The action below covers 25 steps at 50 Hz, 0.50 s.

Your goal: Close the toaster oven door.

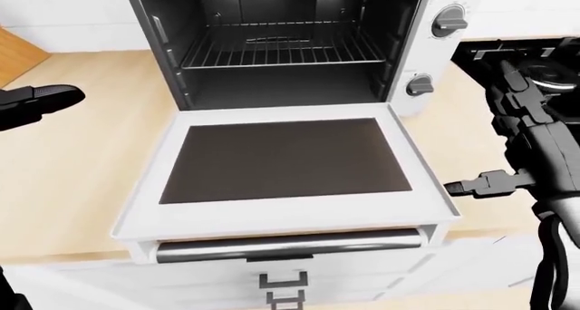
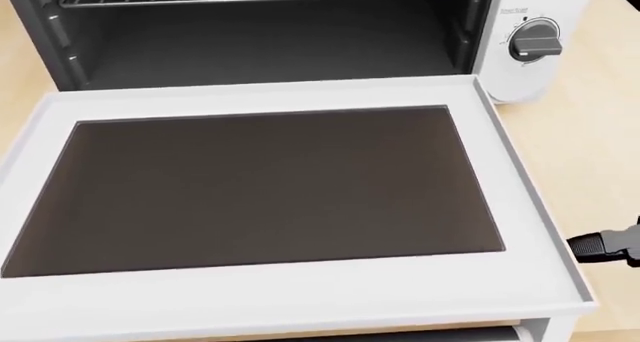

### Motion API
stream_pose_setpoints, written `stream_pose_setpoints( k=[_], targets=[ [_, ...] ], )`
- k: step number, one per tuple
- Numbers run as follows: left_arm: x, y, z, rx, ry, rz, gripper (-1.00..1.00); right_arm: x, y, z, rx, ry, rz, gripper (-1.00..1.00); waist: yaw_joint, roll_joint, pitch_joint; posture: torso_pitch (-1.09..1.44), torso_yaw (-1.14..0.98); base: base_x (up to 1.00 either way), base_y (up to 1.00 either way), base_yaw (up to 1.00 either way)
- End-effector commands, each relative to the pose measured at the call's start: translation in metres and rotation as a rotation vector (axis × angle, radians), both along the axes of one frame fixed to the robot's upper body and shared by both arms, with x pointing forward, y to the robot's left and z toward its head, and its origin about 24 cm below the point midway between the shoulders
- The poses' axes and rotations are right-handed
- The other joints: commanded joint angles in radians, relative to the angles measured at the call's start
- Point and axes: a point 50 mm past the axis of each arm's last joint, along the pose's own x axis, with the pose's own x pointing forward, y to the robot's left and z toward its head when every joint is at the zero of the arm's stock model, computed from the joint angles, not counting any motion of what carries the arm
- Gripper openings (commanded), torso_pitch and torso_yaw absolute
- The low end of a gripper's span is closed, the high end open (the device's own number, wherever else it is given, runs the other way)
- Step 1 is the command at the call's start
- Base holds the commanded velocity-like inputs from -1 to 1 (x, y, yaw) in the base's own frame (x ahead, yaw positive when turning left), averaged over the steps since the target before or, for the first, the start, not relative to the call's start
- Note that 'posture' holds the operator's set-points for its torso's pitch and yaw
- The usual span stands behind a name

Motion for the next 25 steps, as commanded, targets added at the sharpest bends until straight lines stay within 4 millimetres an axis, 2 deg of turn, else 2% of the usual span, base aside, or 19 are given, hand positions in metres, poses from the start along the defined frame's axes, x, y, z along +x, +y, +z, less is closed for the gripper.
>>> stream_pose_setpoints(
  k=[1, 12, 25],
  targets=[
    [-0.0076, -0.0022, 0.0168, 0.043, -0.079, 0.006, 1.0, -0.0016, 0.0107, 0.0087, -0.038, -0.041, 0.063, 1.0, 0.003, 0.002, -0.017, 0.0, 0.0, 0.0, 0.0, 0.0],
    [-0.0085, -0.0016, 0.0169, 0.041, -0.078, 0.008, 1.0, -0.0024, 0.0145, 0.0039, -0.035, -0.025, 0.08, 1.0, 0.001, 0.006, -0.016, 0.0, 0.0, 0.0, 0.0, 0.0],
    [-0.0091, -0.0012, 0.0173, 0.041, -0.079, 0.009, 1.0, -0.0031, 0.02, 0.0094, 0.015, -0.039, 0.084, 1.0, -0.001, 0.011, -0.014, 0.0, 0.0, 0.0, 0.0, 0.0]
  ],
)
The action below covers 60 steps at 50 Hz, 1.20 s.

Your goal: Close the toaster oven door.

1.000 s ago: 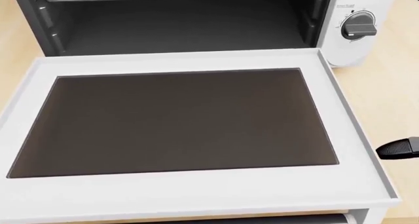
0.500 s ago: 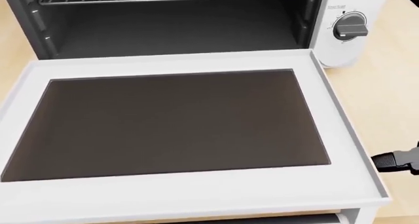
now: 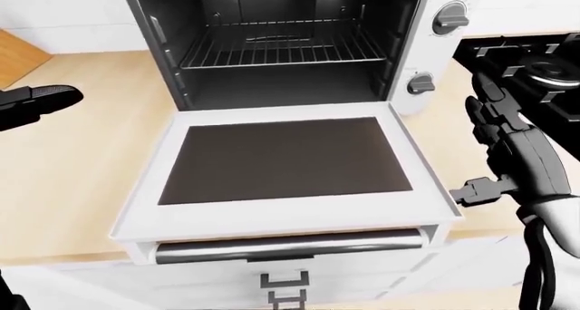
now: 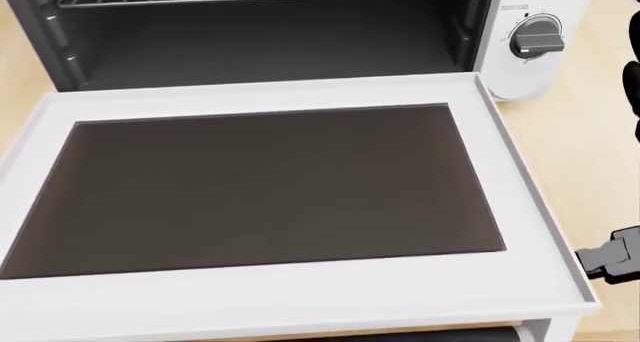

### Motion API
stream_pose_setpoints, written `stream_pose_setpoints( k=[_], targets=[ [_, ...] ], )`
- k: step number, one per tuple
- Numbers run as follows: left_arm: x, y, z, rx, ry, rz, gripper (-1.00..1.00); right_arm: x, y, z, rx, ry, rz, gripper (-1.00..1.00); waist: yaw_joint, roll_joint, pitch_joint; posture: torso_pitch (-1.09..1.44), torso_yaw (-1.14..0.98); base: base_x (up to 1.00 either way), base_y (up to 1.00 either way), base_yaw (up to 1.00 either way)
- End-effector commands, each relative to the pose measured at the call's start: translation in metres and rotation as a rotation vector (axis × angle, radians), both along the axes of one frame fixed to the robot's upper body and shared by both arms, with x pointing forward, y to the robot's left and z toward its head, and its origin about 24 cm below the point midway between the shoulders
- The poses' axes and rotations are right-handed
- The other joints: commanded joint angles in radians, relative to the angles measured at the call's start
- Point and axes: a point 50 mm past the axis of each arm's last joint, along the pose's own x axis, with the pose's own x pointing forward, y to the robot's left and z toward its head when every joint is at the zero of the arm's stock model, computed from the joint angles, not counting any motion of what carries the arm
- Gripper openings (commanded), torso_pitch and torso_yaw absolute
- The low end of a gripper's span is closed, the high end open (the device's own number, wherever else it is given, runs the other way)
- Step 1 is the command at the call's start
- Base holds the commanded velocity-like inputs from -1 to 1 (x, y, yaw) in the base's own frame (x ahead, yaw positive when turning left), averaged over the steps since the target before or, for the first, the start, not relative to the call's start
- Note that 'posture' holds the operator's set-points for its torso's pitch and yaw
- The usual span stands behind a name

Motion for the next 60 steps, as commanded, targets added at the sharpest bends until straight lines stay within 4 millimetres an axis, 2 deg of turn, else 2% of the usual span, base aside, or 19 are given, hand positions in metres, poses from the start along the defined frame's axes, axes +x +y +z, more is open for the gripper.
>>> stream_pose_setpoints(
  k=[1, 5, 11, 33, 44, 60],
  targets=[
    [-0.008, -0.002, 0.017, 0.042, -0.08, 0.007, 1.0, -0.005, 0.01, 0.021, -0.011, -0.108, 0.044, 1.0, 0.002, -0.001, -0.024, 0.0, 0.0, 0.0, 0.0, 0.0],
    [-0.008, -0.002, 0.017, 0.041, -0.08, 0.007, 1.0, -0.006, 0.015, 0.026, 0.113, -0.094, 0.072, 1.0, 0.003, 0.001, -0.025, 0.0, 0.0, 0.0, 0.0, 0.0],
    [-0.008, -0.001, 0.018, 0.041, -0.081, 0.008, 1.0, -0.006, 0.019, 0.022, 0.113, -0.081, 0.081, 1.0, 0.003, 0.003, -0.023, 0.0, 0.0, 0.0, 0.0, 0.0],
    [-0.008, -0.001, 0.017, 0.04, -0.08, 0.01, 1.0, -0.004, 0.026, 0.04, 0.162, -0.132, 0.055, 1.0, -0.004, 0.005, -0.022, 0.0, 0.0, 0.0, 0.0, 0.0],
    [-0.009, 0.0, 0.016, 0.039, -0.08, 0.013, 1.0, -0.002, 0.025, 0.046, 0.307, -0.118, 0.022, 1.0, -0.002, 0.004, -0.021, 0.0, 0.0, 0.0, 0.0, 0.0],
    [-0.01, 0.003, 0.017, 0.036, -0.082, 0.022, 1.0, 0.001, 0.036, 0.052, 0.465, -0.062, 0.014, 1.0, 0.003, 0.003, -0.02, 0.0, 0.0, 0.0, 0.0, 0.0]
  ],
)
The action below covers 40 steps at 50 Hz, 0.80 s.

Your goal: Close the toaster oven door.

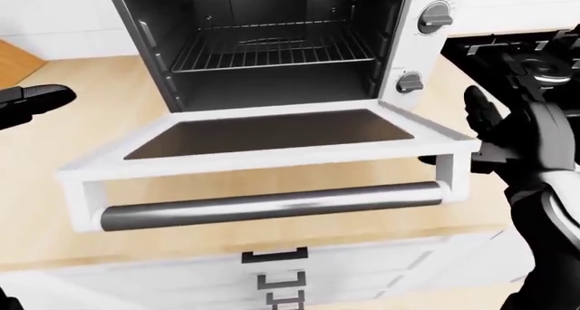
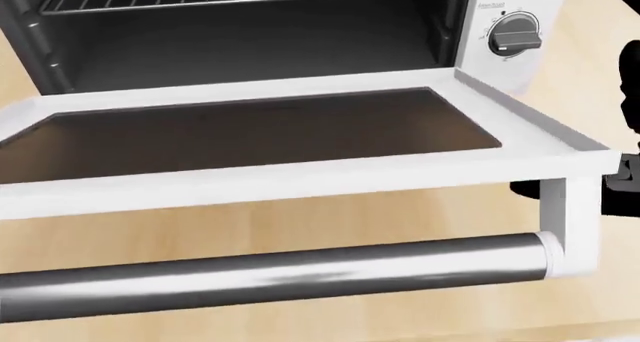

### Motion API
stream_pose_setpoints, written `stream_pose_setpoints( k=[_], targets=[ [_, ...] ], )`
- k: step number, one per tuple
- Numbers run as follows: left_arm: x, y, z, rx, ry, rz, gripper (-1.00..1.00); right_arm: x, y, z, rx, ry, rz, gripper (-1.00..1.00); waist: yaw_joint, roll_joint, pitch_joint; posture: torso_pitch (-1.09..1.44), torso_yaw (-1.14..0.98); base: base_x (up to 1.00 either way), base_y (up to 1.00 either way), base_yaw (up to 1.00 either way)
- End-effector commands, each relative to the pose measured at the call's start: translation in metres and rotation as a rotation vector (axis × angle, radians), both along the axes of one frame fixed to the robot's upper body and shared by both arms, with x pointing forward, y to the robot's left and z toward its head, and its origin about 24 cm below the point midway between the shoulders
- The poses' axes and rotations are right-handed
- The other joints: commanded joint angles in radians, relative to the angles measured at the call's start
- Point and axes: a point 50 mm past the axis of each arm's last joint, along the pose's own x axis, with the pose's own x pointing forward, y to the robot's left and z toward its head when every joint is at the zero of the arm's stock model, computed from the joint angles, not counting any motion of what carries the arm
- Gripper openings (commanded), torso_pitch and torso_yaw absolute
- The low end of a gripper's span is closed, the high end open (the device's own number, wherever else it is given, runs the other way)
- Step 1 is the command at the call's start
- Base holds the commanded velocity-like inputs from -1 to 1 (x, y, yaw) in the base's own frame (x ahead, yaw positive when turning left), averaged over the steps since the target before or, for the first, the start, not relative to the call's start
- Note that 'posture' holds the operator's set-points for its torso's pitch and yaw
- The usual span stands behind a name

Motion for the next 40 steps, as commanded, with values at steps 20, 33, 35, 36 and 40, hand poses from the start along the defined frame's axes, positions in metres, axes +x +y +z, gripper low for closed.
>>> stream_pose_setpoints(
  k=[20, 33, 35, 36, 40],
  targets=[
    [-0.008, 0.0, 0.015, 0.04, -0.073, 0.015, 1.0, -0.006, 0.02, 0.043, 0.055, -0.159, 0.032, 1.0, 0.011, -0.01, -0.023, 0.0, 0.0, 0.0, 0.0, 0.0],
    [-0.008, 0.002, 0.015, 0.039, -0.074, 0.021, 1.0, -0.004, 0.024, 0.057, 0.043, -0.19, 0.035, 1.0, 0.014, -0.015, -0.021, 0.0, 0.0, 0.0, 0.0, 0.0],
    [-0.009, 0.003, 0.015, 0.039, -0.075, 0.022, 1.0, -0.003, 0.025, 0.058, 0.044, -0.191, 0.037, 1.0, 0.014, -0.015, -0.021, 0.0, 0.0, 0.0, 0.0, 0.0],
    [-0.009, 0.003, 0.015, 0.038, -0.075, 0.023, 1.0, -0.003, 0.025, 0.06, 0.044, -0.194, 0.038, 1.0, 0.014, -0.015, -0.021, 0.0, 0.0, 0.0, 0.0, 0.0],
    [-0.009, 0.005, 0.014, 0.037, -0.073, 0.027, 1.0, 0.0, 0.026, 0.064, 0.043, -0.202, 0.039, 1.0, 0.013, -0.014, -0.021, 0.0, 0.0, 0.0, 0.0, 0.0]
  ],
)
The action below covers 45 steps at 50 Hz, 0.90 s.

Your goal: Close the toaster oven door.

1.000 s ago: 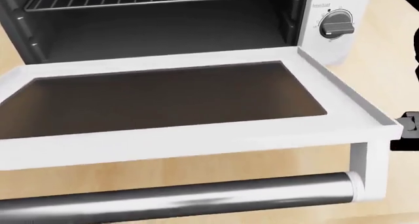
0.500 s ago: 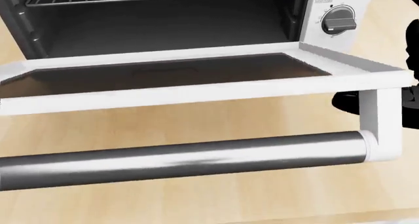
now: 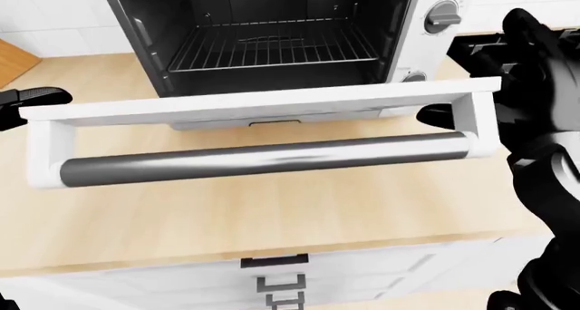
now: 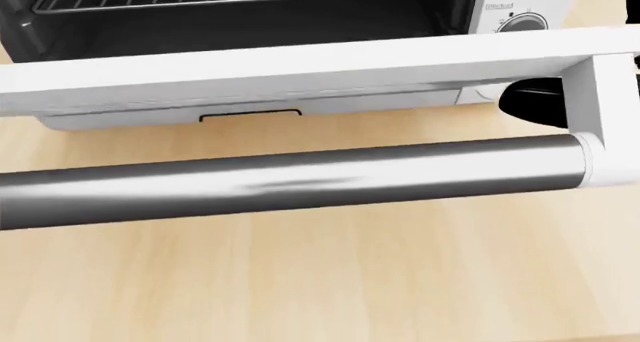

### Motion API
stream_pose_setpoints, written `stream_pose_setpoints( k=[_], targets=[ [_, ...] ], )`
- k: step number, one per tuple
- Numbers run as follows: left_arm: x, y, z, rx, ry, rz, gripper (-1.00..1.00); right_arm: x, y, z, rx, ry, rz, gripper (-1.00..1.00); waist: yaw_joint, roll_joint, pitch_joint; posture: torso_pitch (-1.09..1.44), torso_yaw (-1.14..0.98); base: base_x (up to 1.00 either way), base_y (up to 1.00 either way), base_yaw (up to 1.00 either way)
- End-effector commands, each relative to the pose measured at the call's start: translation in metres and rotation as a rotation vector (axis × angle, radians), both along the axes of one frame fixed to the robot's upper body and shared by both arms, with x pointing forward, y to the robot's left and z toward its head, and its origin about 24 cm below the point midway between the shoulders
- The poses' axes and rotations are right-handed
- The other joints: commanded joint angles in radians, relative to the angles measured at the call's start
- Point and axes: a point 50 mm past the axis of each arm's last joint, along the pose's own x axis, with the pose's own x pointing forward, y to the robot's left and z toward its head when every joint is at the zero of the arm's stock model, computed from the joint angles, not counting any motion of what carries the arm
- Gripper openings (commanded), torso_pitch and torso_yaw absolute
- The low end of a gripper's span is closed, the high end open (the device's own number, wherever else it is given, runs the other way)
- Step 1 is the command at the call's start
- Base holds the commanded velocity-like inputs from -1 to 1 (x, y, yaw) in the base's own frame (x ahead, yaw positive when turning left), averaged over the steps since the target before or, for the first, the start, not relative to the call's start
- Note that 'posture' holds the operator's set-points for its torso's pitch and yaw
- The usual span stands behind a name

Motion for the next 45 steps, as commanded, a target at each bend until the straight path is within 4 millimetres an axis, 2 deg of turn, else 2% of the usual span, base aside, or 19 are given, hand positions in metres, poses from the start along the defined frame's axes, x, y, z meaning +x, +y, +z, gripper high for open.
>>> stream_pose_setpoints(
  k=[1, 21, 36, 45],
  targets=[
    [-0.009, 0.001, 0.017, 0.043, -0.079, 0.018, 1.0, -0.01, 0.009, 0.022, -0.01, -0.146, 0.059, 1.0, 0.005, -0.006, -0.029, 0.0, 0.0, 0.0, 0.0, 0.0],
    [-0.013, 0.021, 0.005, 0.037, -0.044, 0.138, 1.0, -0.01, 0.012, 0.026, -0.008, -0.152, 0.063, 1.0, 0.007, -0.005, -0.026, 0.0, 0.0, 0.0, 0.0, 0.0],
    [-0.017, 0.022, -0.009, 0.094, -0.014, 0.186, 1.0, -0.009, 0.014, 0.03, -0.005, -0.159, 0.061, 1.0, 0.007, -0.006, -0.025, 0.0, 0.0, 0.0, 0.0, 0.0],
    [-0.02, 0.02, -0.009, 0.119, -0.022, 0.178, 1.0, -0.002, 0.018, 0.036, -0.008, -0.161, 0.052, 1.0, 0.007, -0.005, -0.025, 0.0, 0.0, 0.0, 0.0, 0.0]
  ],
)
